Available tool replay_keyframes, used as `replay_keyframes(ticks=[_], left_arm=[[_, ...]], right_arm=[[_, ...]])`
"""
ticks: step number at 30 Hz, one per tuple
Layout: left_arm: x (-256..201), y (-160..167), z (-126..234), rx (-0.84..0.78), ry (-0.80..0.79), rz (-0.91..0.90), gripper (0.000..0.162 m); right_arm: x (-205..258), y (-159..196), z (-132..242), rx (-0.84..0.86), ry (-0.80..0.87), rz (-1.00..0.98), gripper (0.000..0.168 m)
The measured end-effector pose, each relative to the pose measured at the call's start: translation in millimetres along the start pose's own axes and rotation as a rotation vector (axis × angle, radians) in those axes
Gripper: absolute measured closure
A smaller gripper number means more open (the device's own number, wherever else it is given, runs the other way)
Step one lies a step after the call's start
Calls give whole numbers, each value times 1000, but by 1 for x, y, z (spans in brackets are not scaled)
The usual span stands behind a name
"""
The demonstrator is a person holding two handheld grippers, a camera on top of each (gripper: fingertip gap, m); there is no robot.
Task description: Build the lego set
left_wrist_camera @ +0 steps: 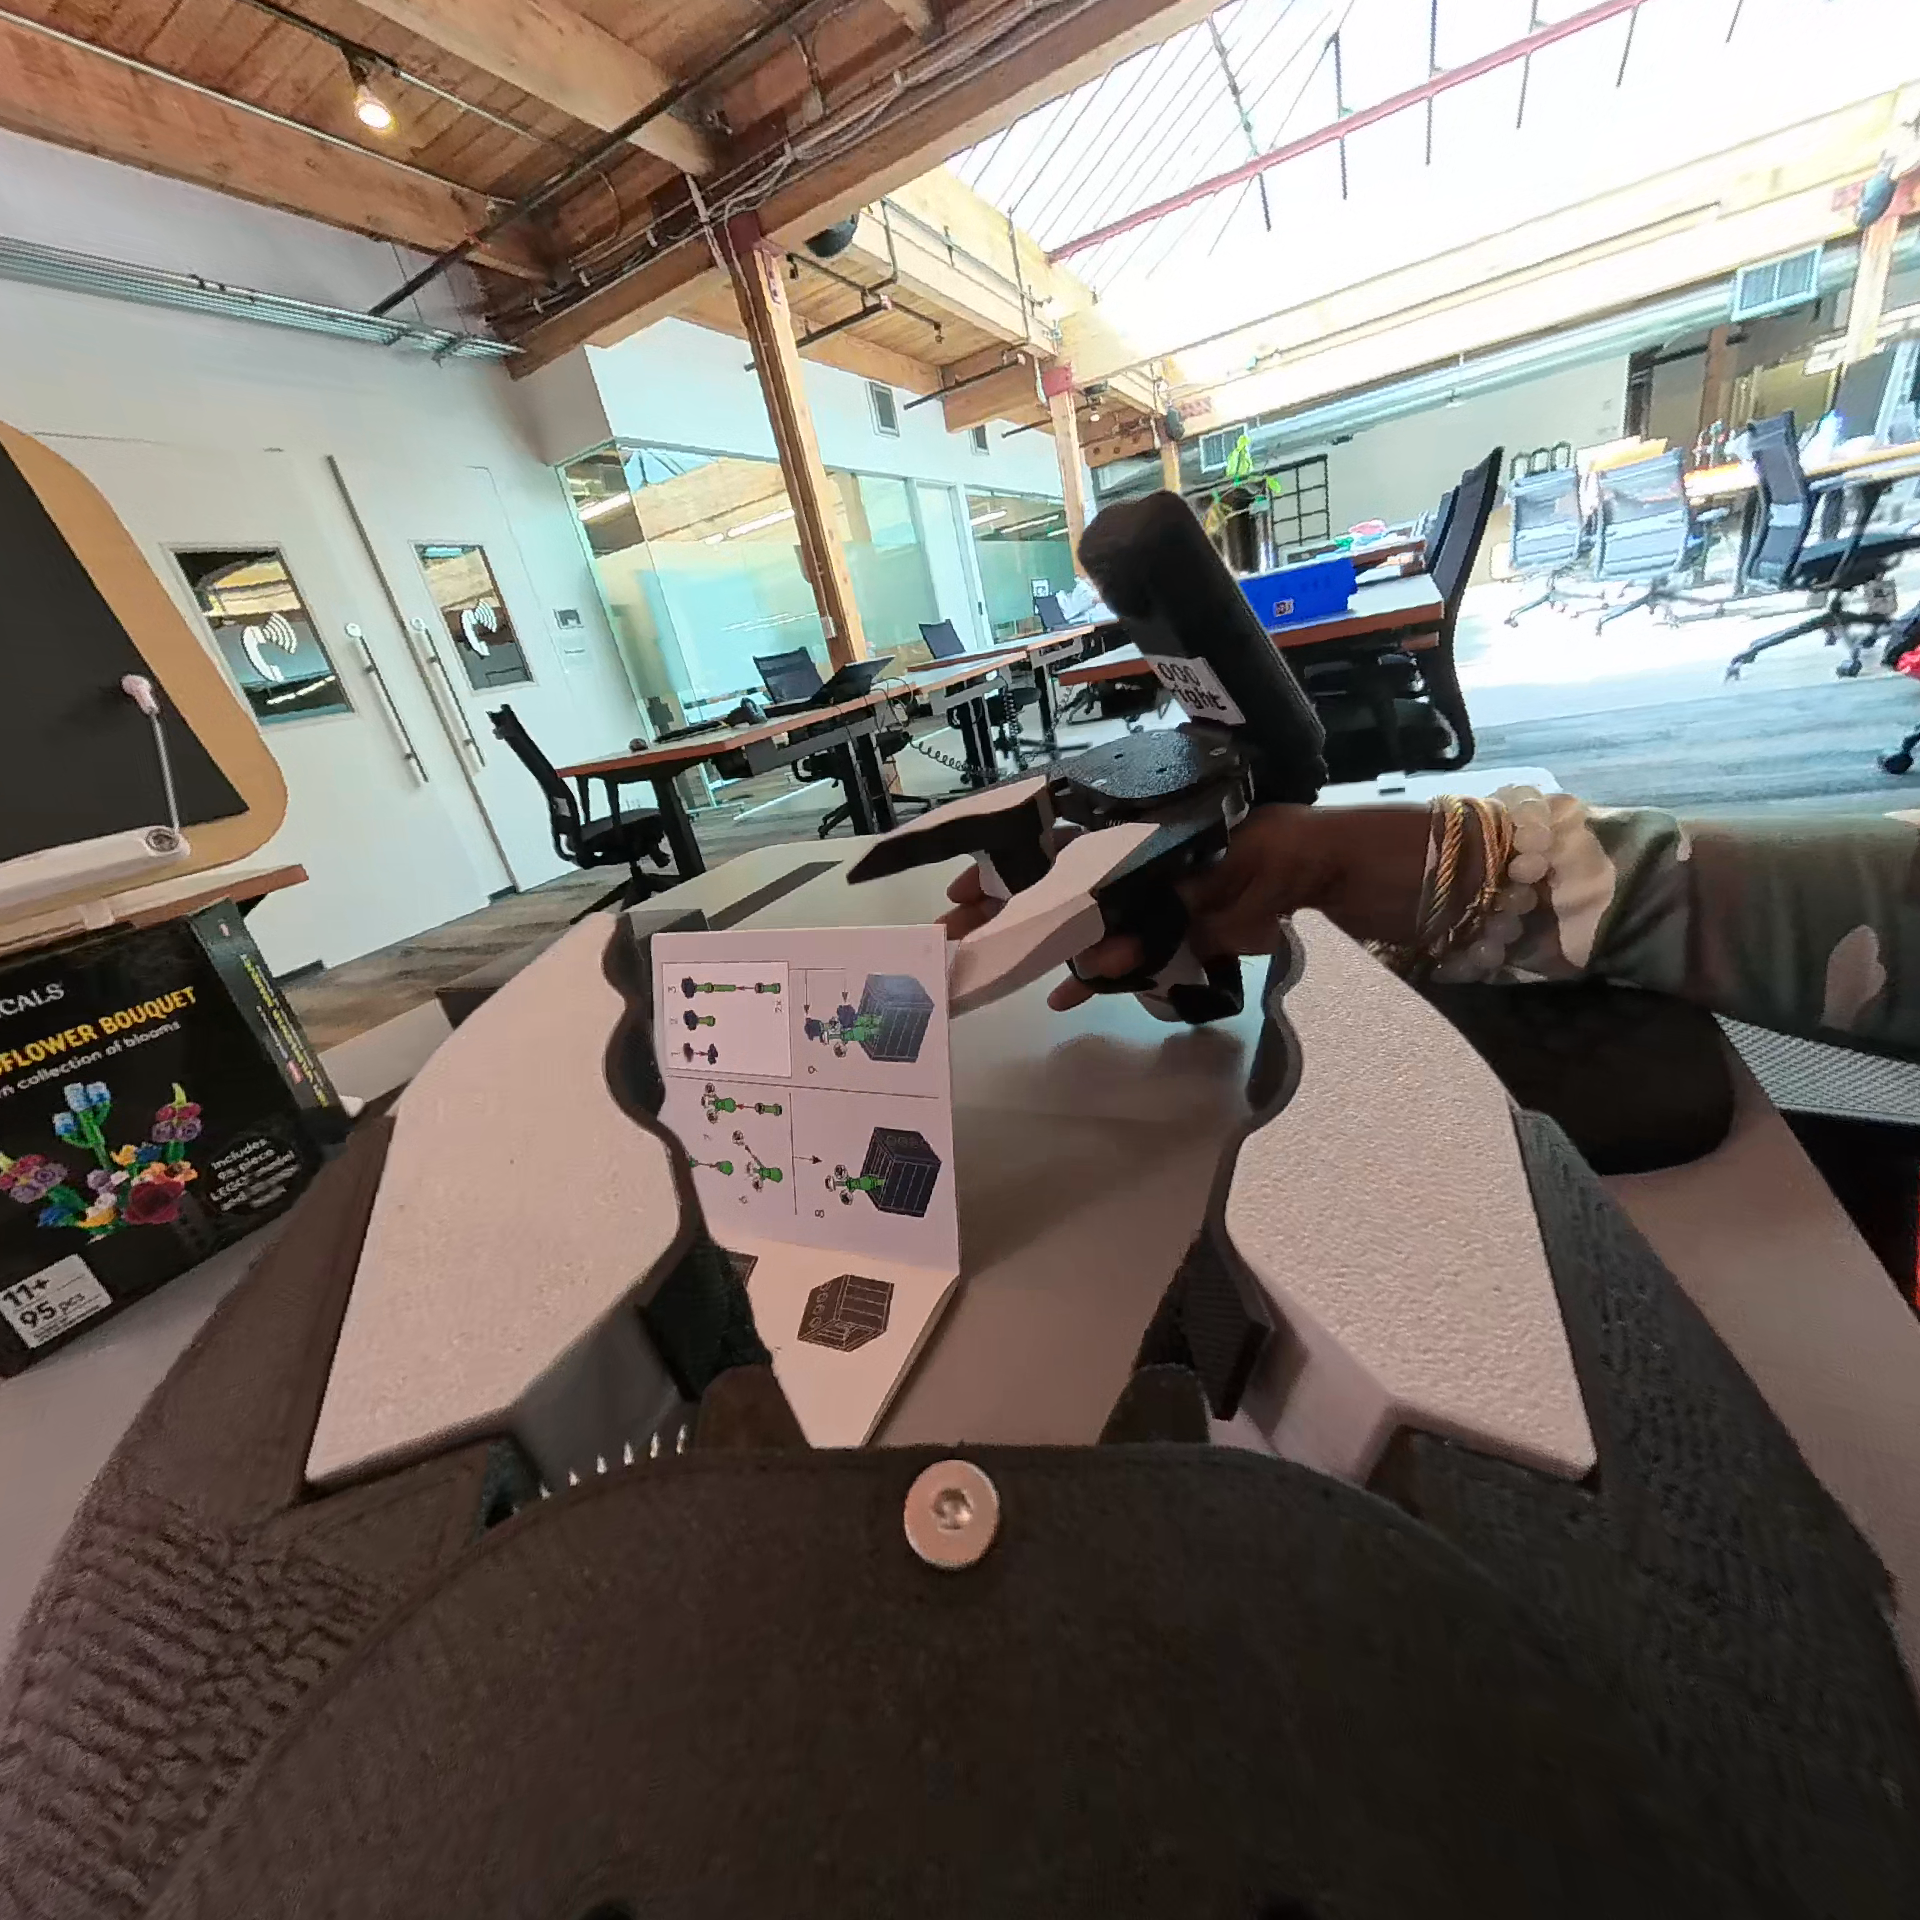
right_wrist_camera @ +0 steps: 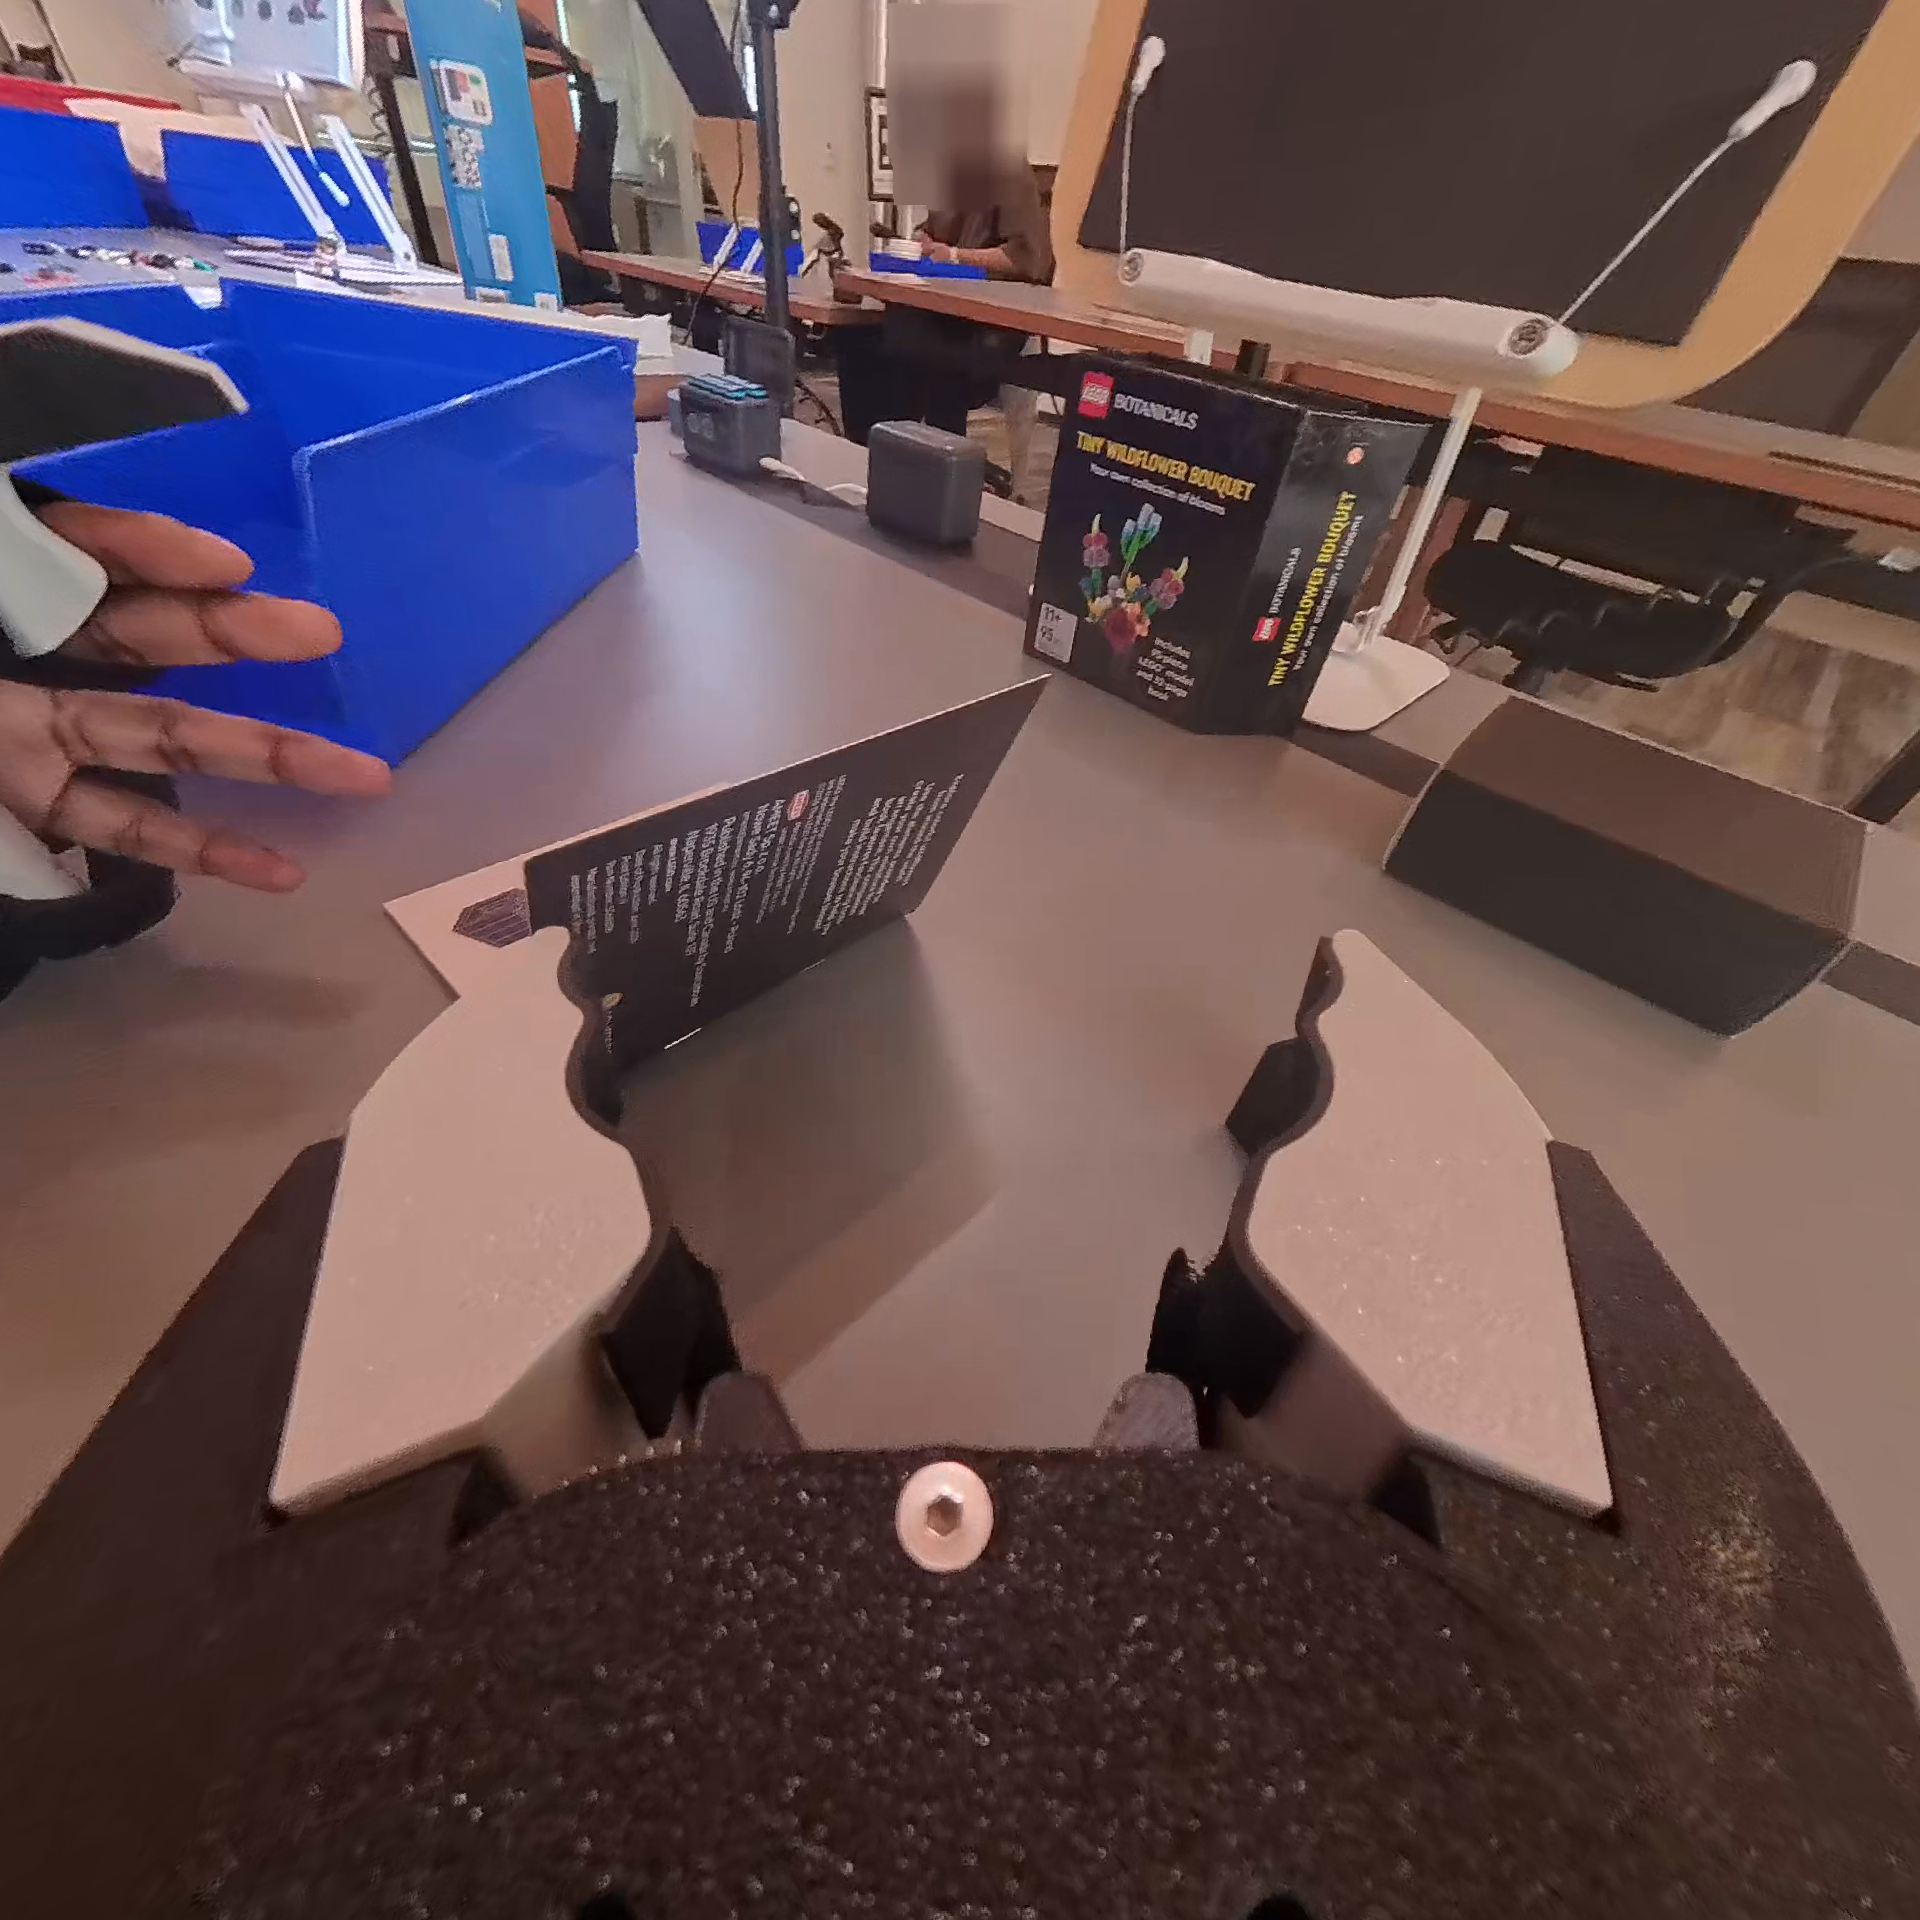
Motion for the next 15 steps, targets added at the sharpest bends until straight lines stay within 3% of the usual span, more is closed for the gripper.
replay_keyframes(ticks=[6, 10, 15], left_arm=[[11, 6, 9, 134, -164, -91, 57], [20, 4, 18, 113, -239, -49, 64], [24, 11, 13, 200, -251, -10, 96]], right_arm=[[16, 3, -3, 22, -77, 76, 43], [20, 2, 2, -15, -76, 126, 49], [18, -15, 21, -173, -72, 66, 82]])
Point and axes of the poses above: each gripper's, where its closed fingertips meet, z back along the fingers, y out of its underside, x = y × z across the jaws, the point moved 7 cm from there along z, back along the fingers, and after that the axes turned 6 degrees about y, right-handed, at the moved point
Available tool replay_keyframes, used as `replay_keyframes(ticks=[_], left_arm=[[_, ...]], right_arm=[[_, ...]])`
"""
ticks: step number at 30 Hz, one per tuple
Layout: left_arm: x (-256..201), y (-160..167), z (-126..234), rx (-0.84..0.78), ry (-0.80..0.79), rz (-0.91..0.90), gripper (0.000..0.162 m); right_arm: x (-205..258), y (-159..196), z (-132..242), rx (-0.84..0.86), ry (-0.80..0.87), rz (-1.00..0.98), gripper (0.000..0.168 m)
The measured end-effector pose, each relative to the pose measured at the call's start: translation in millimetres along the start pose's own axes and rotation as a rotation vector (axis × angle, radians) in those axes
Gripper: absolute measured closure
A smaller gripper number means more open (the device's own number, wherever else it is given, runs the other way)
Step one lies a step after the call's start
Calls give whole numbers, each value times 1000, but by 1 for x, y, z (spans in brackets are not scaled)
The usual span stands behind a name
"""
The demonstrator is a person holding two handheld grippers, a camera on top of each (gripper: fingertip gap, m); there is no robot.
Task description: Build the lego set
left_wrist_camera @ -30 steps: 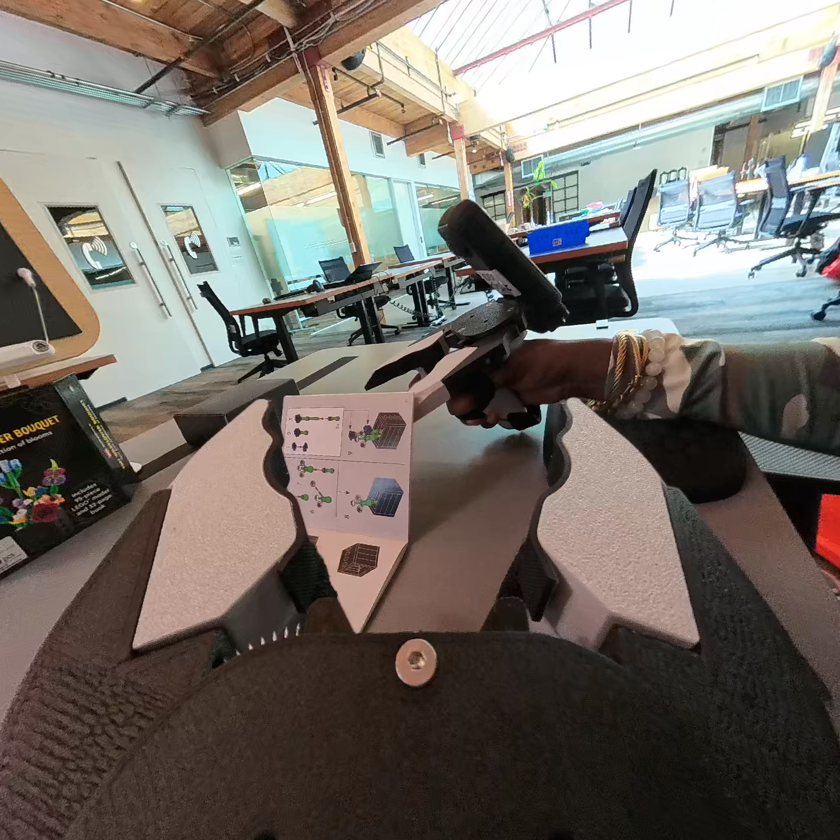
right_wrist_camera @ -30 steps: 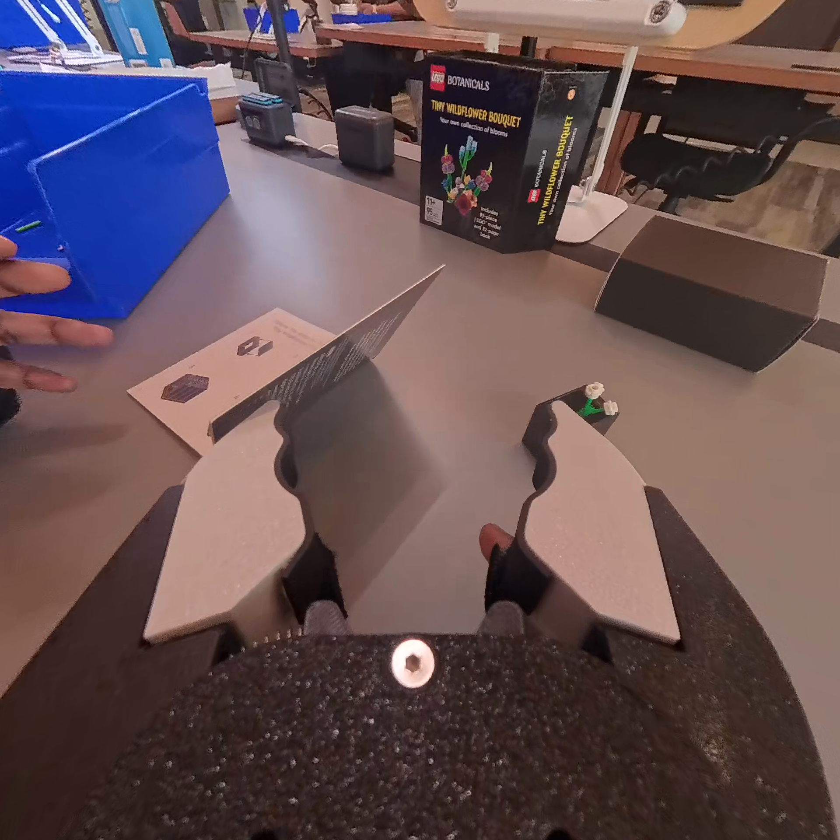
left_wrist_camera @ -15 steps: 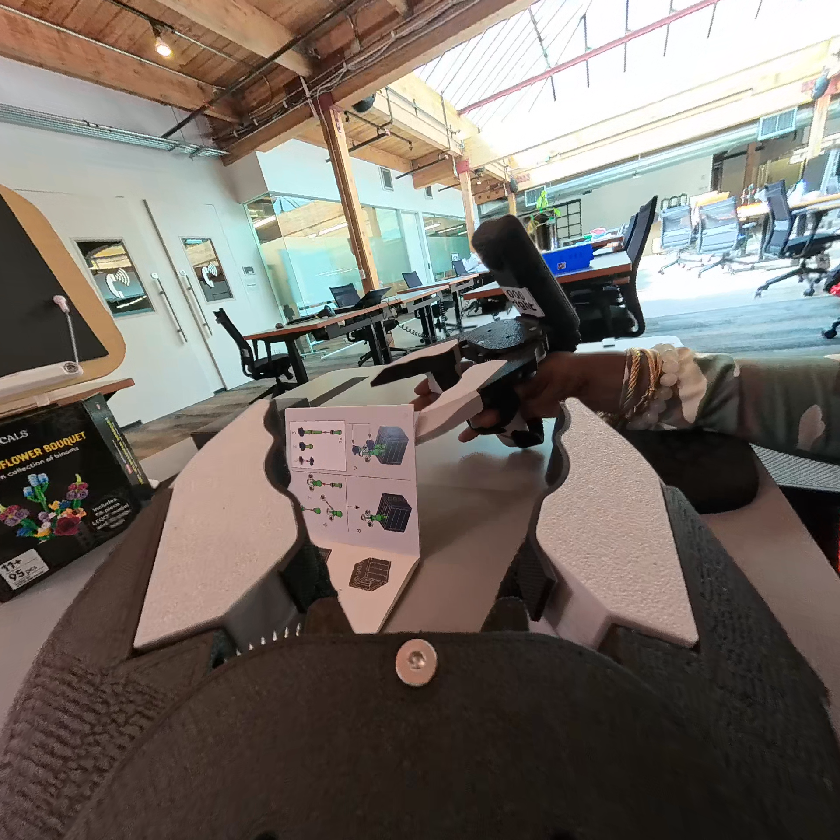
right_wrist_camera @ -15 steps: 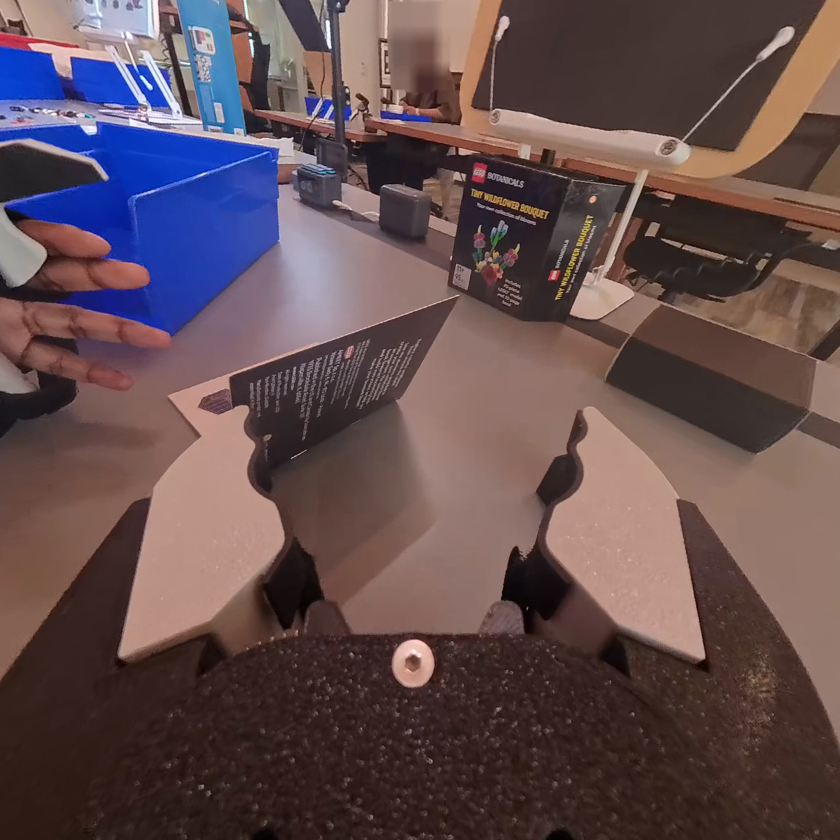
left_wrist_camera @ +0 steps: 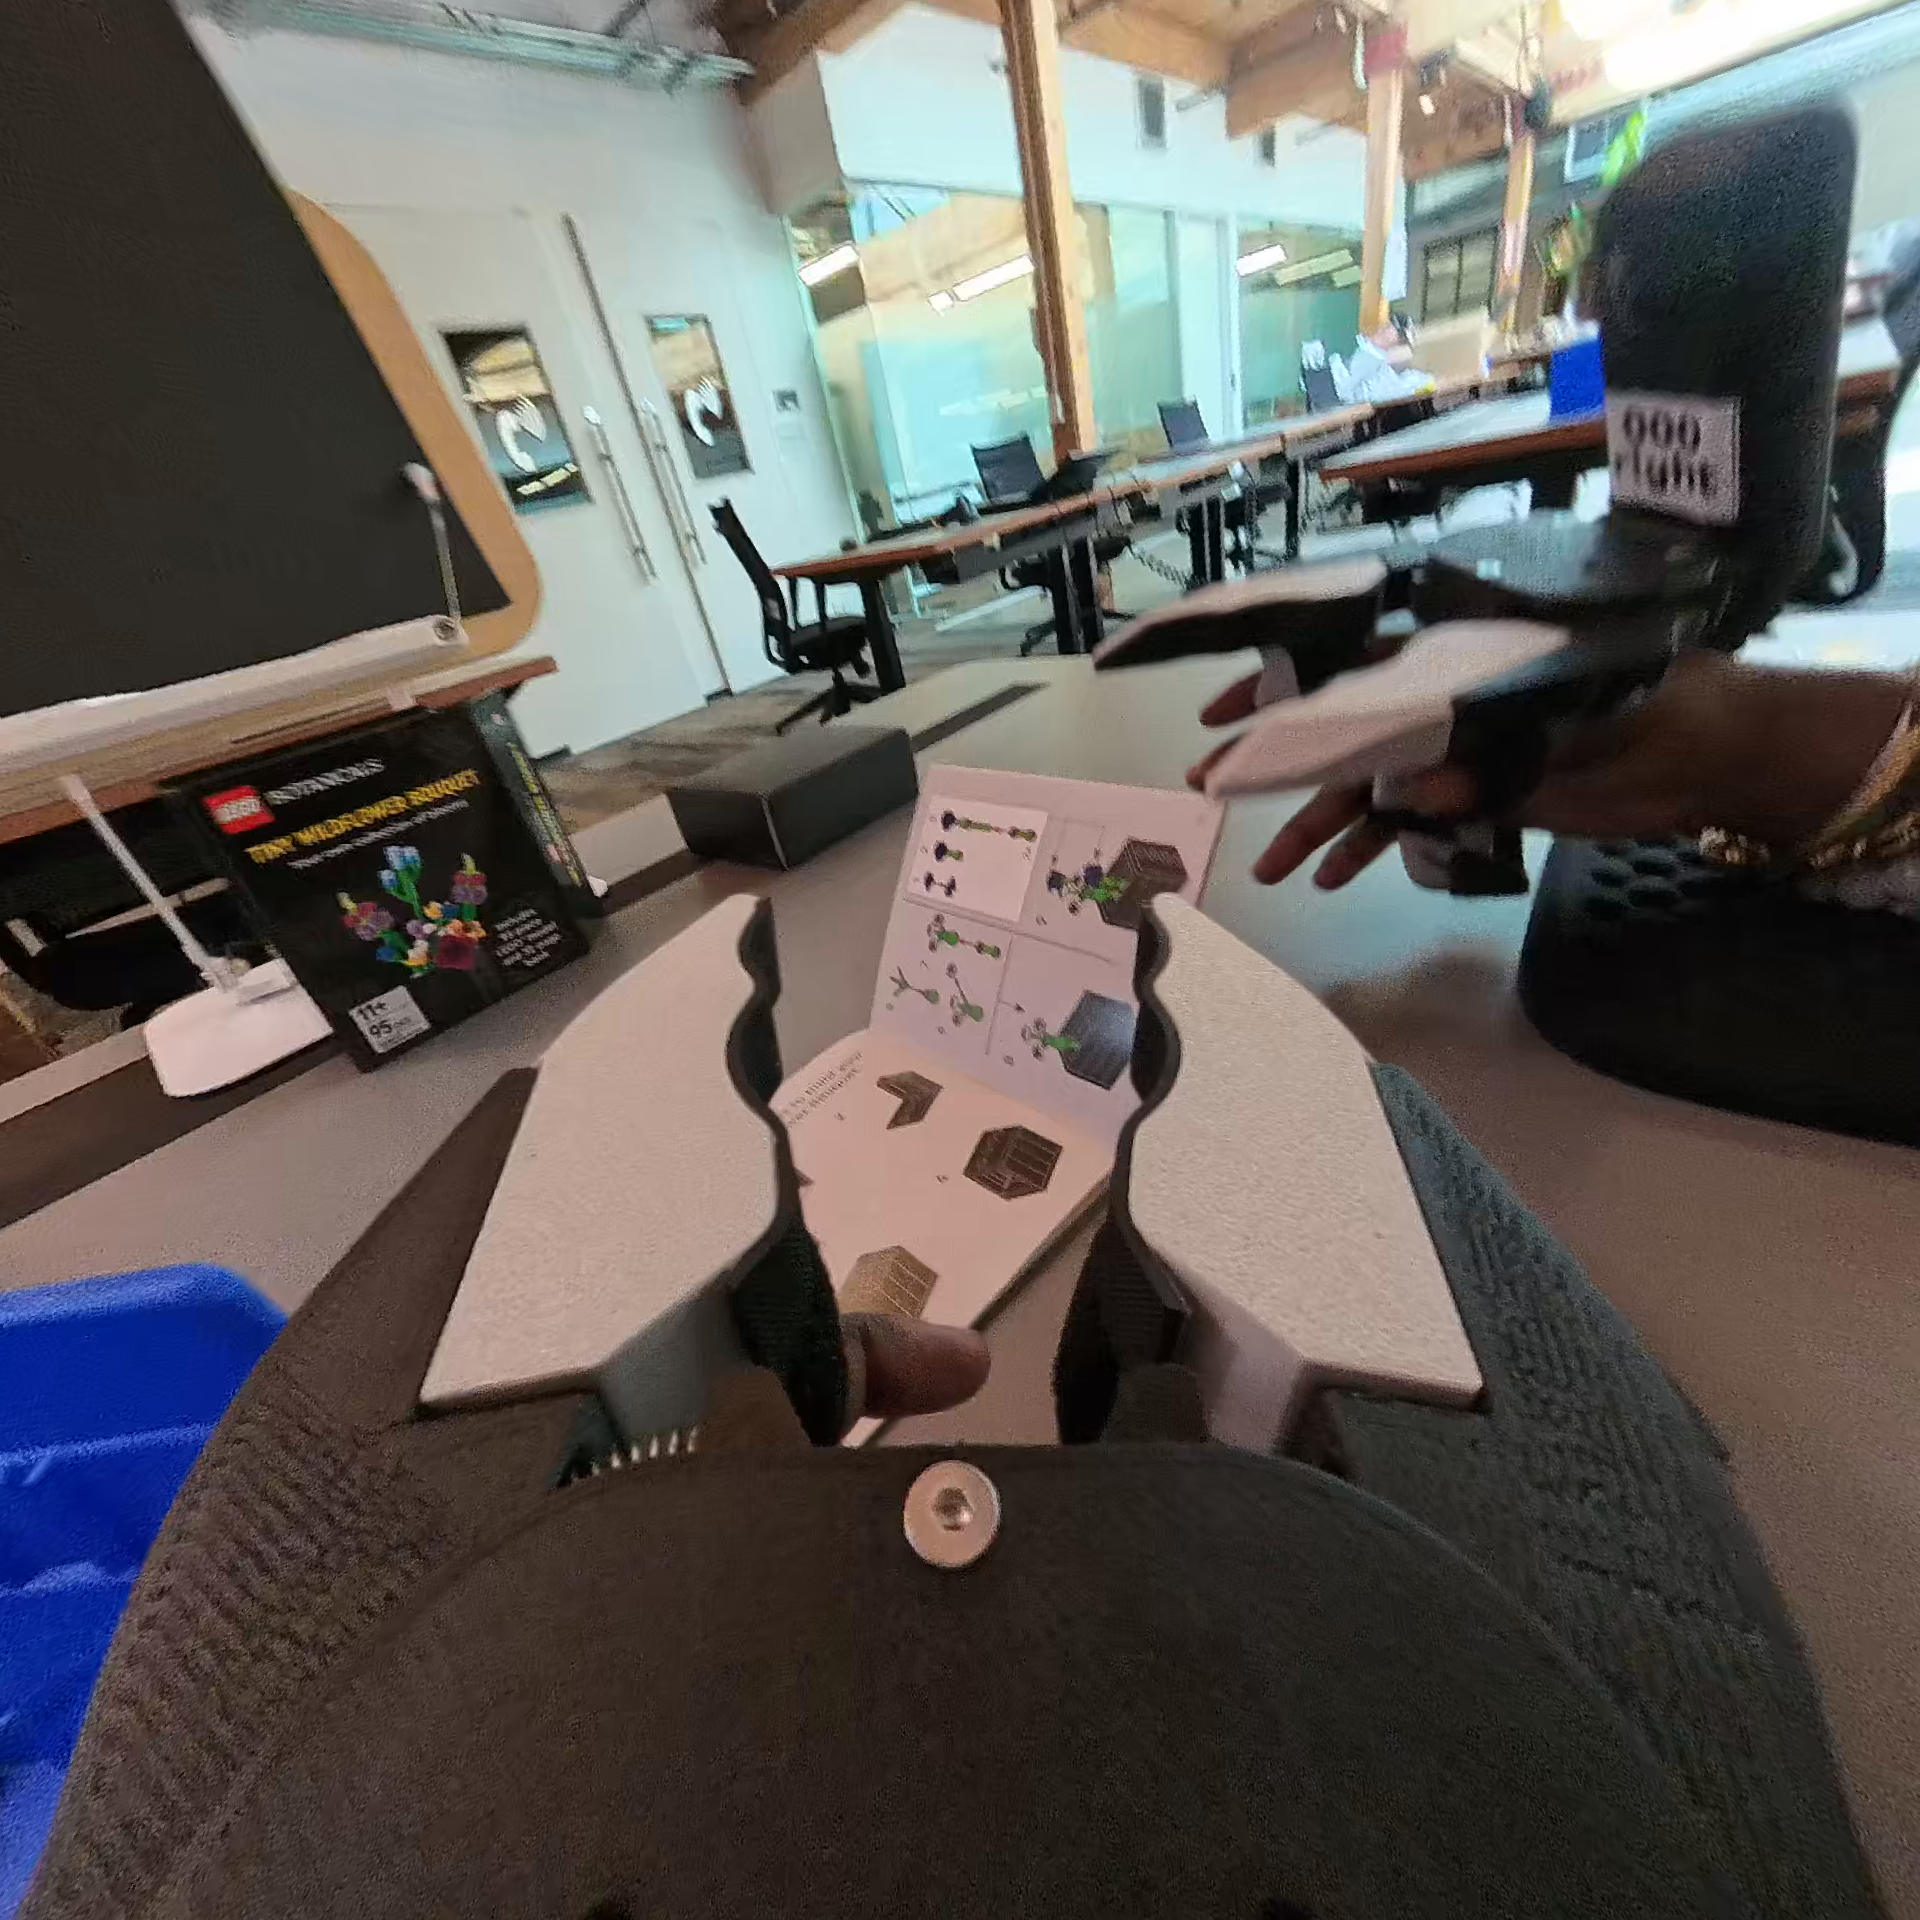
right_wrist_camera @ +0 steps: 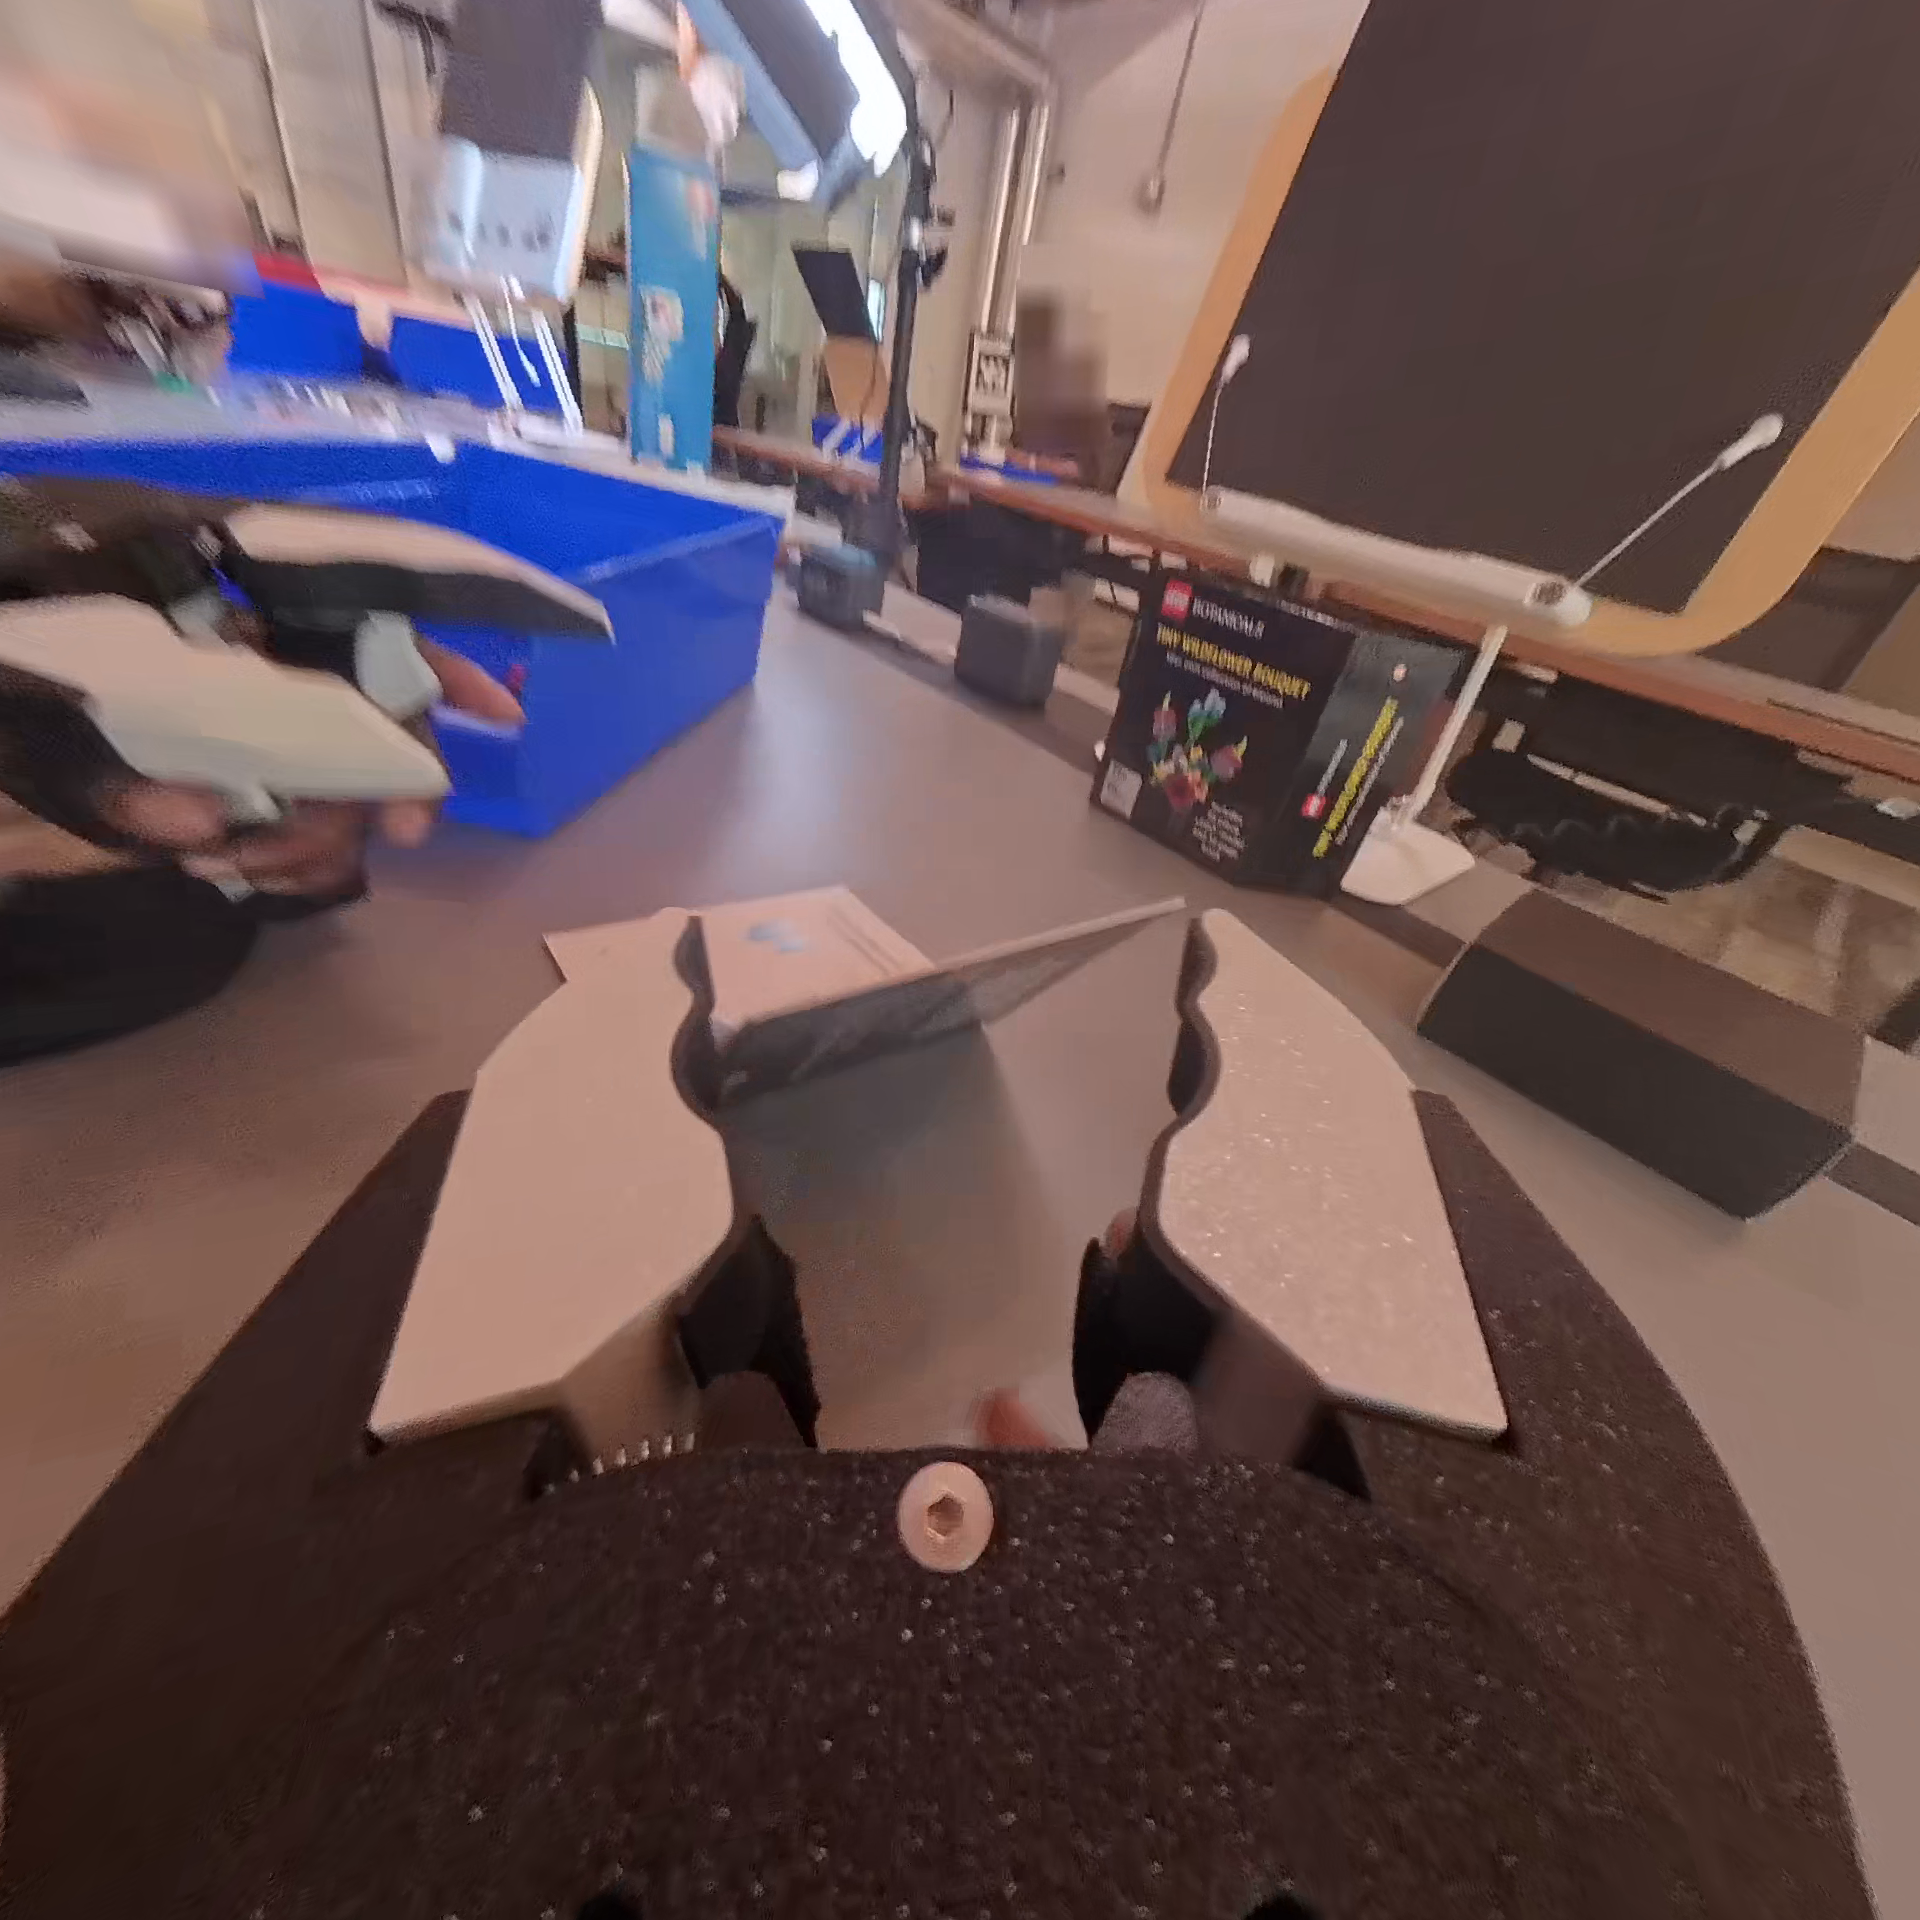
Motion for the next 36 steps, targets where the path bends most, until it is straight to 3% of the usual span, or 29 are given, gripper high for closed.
replay_keyframes(ticks=[2, 5, 6, 8, 10, 14, 17, 22, 29, 31, 34, 36], left_arm=[[-6, 7, -8, 77, 49, -40, 107], [-8, 21, -32, 311, 115, -33, 117], [-6, 22, -40, 373, 137, -39, 127], [2, 20, -55, 460, 161, -92, 143], [7, 24, -69, 544, 225, -74, 147], [2, 46, -84, 614, 388, 189, 150], [3, 60, -78, 727, 387, 159, 151], [5, 60, -74, 751, 400, 261, 158], [-10, 54, -48, 849, 702, 488, 161], [-14, 52, -44, 853, 735, 387, 159], [-7, 46, -50, 787, 599, 126, 152], [-3, 44, -52, 745, 542, 50, 153]], right_arm=[[9, -12, 4, -39, -65, -34, 89], [19, -20, 2, -83, -148, -78, 112], [19, -16, -3, -41, -122, -83, 124], [17, 1, -15, 138, -52, -57, 134], [19, 21, -24, 341, -33, -2, 145], [22, 55, -31, 675, -34, 130, 152], [24, 55, -30, 683, -74, 117, 159], [25, 56, -27, 700, -159, 41, 162], [39, 53, -15, 685, -446, -3, 165], [43, 52, -13, 674, -452, 56, 165], [45, 51, -12, 665, -447, 96, 165], [45, 51, -12, 661, -443, 113, 165]])
Point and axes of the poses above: each gripper's, where its closed fingertips meet, z back along the fingers, y out of its underside, x = y × z across the jaws, the point moved 7 cm from there along z, back along the fingers, and after that the axes turned 6 degrees about y, right-handed, at the moved point
